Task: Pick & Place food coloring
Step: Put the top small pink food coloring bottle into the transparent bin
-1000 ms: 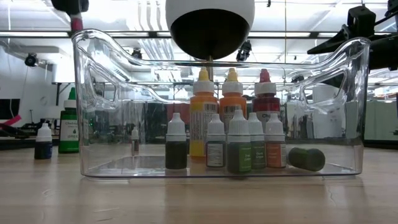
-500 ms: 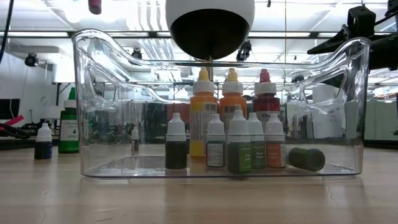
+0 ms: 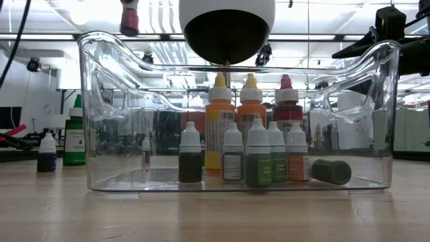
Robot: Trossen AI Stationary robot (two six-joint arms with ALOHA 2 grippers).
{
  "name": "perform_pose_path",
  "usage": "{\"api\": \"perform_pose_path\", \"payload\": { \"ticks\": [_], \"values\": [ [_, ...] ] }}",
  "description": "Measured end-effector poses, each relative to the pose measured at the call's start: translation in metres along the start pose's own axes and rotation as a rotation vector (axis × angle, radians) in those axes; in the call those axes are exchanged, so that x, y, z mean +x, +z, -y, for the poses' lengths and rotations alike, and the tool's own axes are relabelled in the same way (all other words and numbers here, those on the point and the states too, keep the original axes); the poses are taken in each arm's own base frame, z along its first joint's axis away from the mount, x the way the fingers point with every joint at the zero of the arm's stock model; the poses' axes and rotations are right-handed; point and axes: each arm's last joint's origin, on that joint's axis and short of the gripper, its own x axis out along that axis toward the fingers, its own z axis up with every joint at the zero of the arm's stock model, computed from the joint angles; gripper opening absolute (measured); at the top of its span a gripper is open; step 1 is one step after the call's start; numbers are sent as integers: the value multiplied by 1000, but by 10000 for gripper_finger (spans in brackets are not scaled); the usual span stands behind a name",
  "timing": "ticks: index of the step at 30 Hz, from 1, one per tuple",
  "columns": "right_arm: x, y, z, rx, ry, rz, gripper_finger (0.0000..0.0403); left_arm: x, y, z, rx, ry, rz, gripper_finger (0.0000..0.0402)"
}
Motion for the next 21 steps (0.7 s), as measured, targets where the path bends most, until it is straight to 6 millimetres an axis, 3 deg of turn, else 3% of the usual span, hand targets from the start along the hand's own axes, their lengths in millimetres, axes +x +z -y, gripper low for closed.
{"api": "perform_pose_path", "payload": {
  "ticks": [9,21],
  "values": [
    [0,0,0,0,0,-1,302,23,20,19,-4,8,50,30],
    [0,0,0,0,0,0,302,60,36,22,-25,63,35,30]
  ]
}}
